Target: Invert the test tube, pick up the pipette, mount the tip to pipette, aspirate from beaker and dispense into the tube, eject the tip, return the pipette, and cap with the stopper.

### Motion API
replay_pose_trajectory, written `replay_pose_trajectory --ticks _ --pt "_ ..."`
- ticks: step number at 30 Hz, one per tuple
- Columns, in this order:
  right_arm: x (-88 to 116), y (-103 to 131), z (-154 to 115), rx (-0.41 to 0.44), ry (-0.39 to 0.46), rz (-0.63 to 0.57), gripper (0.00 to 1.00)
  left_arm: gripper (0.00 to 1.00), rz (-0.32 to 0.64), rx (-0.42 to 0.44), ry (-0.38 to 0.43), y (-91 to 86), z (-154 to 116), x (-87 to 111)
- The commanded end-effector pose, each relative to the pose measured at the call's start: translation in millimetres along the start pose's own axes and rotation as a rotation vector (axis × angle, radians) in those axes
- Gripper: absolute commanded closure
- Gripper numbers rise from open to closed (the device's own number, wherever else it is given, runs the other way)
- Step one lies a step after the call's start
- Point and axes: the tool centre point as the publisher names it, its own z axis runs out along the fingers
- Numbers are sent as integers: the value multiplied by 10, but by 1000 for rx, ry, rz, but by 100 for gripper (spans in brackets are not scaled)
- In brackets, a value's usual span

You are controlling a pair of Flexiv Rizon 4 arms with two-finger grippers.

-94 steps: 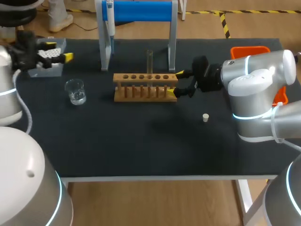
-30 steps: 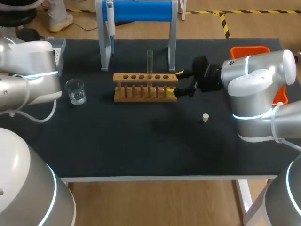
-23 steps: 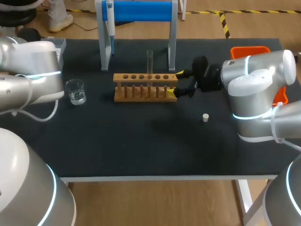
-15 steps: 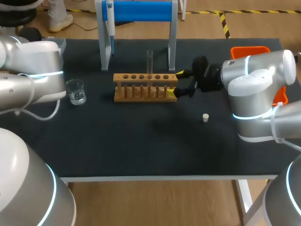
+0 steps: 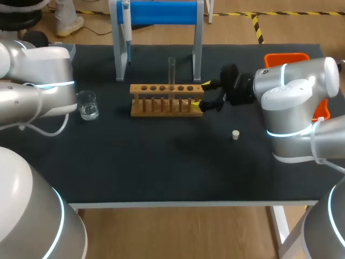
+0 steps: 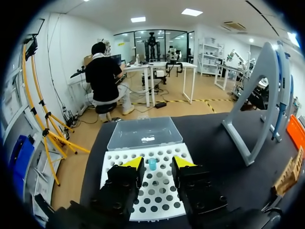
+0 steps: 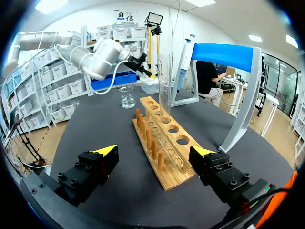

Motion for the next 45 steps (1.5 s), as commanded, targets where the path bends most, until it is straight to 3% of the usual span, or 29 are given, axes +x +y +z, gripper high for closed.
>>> replay_pose_trajectory --ticks 1,45 --pt "2 -2 -5 0 0 0 0 63 -2 0 -7 2 58 6" --pt "2 -2 -5 0 0 0 0 63 4 -4 -22 7 203 -89"
